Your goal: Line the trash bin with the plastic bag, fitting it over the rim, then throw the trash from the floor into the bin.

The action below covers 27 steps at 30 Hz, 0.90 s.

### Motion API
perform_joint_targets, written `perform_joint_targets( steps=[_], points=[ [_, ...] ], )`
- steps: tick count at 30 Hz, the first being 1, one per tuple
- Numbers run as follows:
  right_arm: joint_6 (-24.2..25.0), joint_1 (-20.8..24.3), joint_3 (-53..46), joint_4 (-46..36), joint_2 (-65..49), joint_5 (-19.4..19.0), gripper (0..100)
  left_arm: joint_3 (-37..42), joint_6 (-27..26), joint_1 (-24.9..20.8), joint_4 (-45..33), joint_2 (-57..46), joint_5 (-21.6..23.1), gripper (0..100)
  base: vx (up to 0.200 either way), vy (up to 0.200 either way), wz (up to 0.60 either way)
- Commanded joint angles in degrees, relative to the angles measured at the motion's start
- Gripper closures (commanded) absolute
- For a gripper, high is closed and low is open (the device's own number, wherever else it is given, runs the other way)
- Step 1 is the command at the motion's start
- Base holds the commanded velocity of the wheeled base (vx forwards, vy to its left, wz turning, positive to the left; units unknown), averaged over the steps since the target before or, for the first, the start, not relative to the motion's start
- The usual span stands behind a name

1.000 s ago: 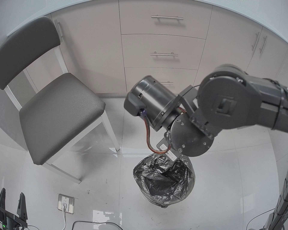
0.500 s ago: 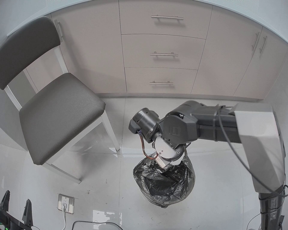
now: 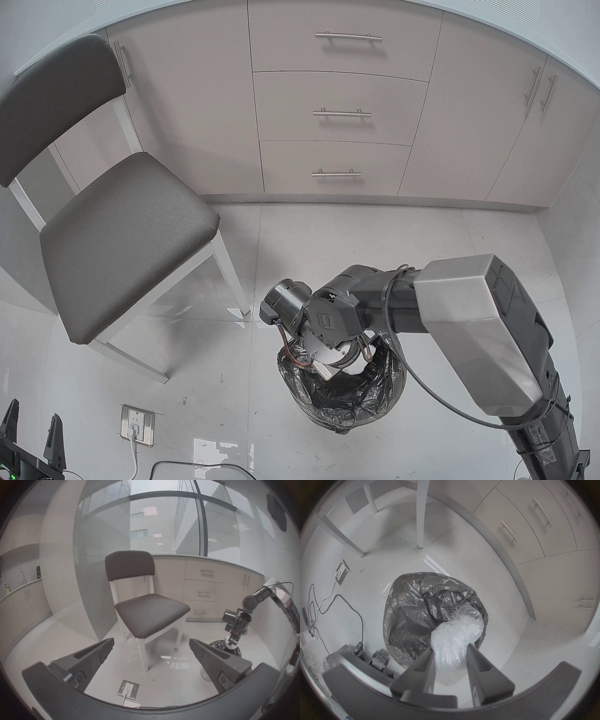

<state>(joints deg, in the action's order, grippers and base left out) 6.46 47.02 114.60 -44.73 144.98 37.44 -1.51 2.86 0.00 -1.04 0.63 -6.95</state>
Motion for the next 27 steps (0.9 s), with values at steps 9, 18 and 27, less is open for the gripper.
perform_joint_targets(
  steps=[9, 18, 27],
  points=[
    [-0.3, -0.2, 0.0, 1.4, 4.5, -2.0, 100, 0.3, -0.8, 0.0, 0.1, -0.6, 4.8, 0, 0.000, 0.000, 0.00],
    [-0.3, -0.7, 0.0, 3.2, 5.1, -1.9, 100, 0.3, -0.7, 0.0, 0.1, -0.6, 4.8, 0, 0.000, 0.000, 0.00],
    [0.1, -1.8, 0.0, 3.6, 5.0, -1.8, 0, 0.3, -0.7, 0.0, 0.0, -0.6, 4.9, 0, 0.000, 0.000, 0.00]
  ],
)
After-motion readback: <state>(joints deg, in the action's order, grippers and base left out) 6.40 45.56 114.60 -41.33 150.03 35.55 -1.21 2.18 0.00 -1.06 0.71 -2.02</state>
